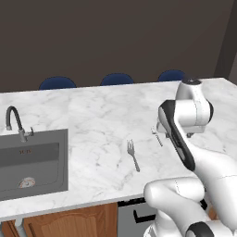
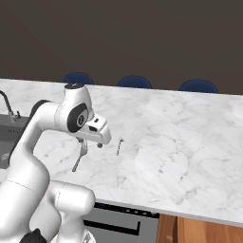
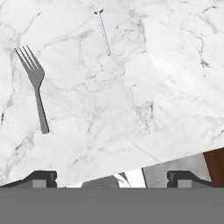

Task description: Organize the utensils by type. Pick up the wooden spoons from the counter and place them in the open cabinet. Then pick up the metallic utensils from the counter and place them in the open drawer.

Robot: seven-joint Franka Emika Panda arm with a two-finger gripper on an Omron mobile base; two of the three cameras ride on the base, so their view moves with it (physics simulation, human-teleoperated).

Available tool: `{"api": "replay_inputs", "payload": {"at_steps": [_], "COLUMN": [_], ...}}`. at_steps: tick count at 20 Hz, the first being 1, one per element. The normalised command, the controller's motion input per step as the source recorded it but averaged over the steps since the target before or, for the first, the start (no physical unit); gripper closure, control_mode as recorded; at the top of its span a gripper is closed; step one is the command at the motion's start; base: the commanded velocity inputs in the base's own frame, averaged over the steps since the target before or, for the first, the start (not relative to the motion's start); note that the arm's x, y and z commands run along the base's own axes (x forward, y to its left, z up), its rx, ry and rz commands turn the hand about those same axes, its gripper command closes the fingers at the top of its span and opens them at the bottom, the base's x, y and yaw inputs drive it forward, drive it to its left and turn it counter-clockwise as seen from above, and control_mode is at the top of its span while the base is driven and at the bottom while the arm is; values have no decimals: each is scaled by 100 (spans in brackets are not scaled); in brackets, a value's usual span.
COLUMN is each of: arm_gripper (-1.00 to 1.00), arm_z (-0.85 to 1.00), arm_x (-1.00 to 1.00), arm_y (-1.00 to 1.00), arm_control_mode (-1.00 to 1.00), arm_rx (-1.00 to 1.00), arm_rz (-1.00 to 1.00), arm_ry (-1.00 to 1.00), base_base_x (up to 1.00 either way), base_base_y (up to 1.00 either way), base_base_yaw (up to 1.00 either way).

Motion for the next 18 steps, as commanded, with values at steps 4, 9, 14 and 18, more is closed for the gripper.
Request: {"api": "replay_inputs", "payload": {"at_steps": [4,9,14,18], "arm_gripper": [-100,-100,-100,-100], "arm_z": [-26,-35,-44,-38], "arm_x": [72,60,48,46], "arm_y": [-33,-12,0,0], "arm_control_mode": [-100,-100,-100,-100], "arm_rx": [0,0,0,0], "arm_rz": [3,3,4,4], "arm_ry": [0,0,0,1], "base_base_x": [0,0,0,0], "base_base_y": [0,0,0,0], "base_base_yaw": [0,0,0,0]}}
